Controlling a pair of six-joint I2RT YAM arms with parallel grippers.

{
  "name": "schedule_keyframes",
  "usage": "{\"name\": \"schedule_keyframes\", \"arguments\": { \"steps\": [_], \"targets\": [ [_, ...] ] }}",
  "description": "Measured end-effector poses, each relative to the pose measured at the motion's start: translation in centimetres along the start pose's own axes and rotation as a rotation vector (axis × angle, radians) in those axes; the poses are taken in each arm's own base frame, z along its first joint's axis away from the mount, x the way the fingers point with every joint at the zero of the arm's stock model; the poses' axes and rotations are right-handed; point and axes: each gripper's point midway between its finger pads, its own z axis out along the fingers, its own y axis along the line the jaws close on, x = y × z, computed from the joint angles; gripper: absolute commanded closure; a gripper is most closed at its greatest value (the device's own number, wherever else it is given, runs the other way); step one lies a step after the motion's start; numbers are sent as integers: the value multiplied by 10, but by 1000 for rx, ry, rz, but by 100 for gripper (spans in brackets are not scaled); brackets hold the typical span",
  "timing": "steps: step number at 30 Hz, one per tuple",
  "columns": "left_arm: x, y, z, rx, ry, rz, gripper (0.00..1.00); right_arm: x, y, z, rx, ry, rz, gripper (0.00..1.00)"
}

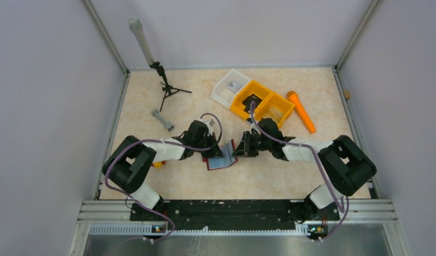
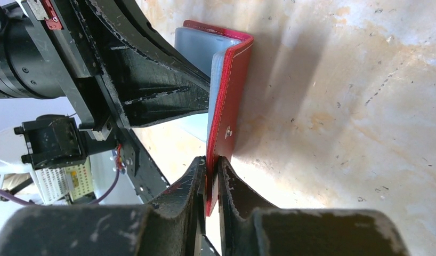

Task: Take the credit cards out of the card holder
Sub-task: Open the card holder at the center of the board.

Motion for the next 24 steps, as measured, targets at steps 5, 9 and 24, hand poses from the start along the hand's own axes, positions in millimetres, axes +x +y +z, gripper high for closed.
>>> {"name": "schedule_keyframes", "arguments": {
  "steps": [5,9,24],
  "targets": [
    [0,0,0,0,0,1,100,0,0,0,1,1,3,94],
    [0,0,0,0,0,1,100,0,1,1,-9,4,10,97],
    [1,0,0,3,3,7,100,0,12,6,-75,19,53,100]
  ]
}}
